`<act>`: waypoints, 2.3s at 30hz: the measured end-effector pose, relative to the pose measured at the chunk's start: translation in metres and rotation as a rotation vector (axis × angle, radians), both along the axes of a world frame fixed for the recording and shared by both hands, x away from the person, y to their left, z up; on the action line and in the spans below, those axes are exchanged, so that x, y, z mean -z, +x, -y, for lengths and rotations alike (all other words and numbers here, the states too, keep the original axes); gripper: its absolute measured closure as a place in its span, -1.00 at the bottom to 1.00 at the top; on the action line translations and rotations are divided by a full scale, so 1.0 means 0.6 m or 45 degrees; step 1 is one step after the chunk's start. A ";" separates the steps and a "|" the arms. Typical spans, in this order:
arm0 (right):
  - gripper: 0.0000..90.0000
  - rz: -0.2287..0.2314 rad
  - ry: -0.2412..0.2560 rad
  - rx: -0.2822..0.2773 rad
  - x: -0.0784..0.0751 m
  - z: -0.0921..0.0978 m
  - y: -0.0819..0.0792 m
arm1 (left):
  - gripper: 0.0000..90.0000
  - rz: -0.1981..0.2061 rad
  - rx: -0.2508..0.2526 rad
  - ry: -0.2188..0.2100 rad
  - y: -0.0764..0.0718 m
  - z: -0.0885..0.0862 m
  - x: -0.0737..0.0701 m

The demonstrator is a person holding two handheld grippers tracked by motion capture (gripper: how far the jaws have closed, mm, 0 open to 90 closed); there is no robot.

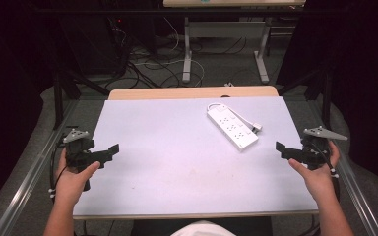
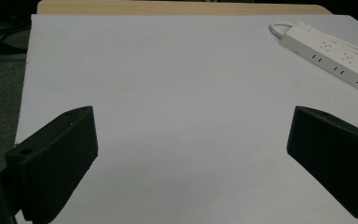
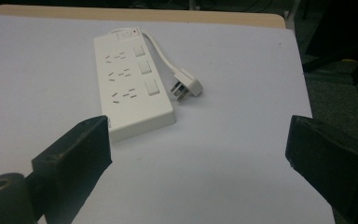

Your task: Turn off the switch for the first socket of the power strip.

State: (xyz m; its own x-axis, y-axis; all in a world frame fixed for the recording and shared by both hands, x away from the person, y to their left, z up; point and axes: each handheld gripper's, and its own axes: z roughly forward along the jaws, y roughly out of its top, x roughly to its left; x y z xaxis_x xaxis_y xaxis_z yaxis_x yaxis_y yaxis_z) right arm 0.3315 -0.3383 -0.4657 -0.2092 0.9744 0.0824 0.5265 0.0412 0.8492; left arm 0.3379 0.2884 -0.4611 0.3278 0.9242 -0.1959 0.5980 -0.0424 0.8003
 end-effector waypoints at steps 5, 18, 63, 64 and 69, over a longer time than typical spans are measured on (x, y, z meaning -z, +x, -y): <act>-0.87 -0.010 -0.002 -0.031 0.008 -0.004 0.004 | -0.98 0.002 -0.004 -0.020 -0.001 -0.005 0.001; -0.85 -0.011 -0.019 -0.157 0.004 -0.040 0.024 | -0.99 0.031 0.018 -0.037 -0.011 0.000 -0.004; -0.66 -0.269 -0.223 -0.325 -0.058 -0.085 0.156 | -0.99 0.023 0.048 -0.005 -0.023 0.012 -0.003; -0.66 -0.271 -0.227 -0.322 -0.058 -0.087 0.160 | -0.99 0.024 0.049 -0.006 -0.023 0.012 -0.003; -0.66 -0.296 -0.237 -0.324 -0.064 -0.094 0.178 | -0.99 0.025 0.051 -0.003 -0.023 0.012 -0.003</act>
State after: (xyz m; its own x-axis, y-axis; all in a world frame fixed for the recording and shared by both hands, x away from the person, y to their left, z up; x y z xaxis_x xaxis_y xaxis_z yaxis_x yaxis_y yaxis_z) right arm 0.4381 -0.2820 -0.4275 -0.4426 0.8965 -0.0169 0.6571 0.3371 0.6743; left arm 0.3240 0.2814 -0.4596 0.3685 0.9097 -0.1914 0.5801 -0.0641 0.8120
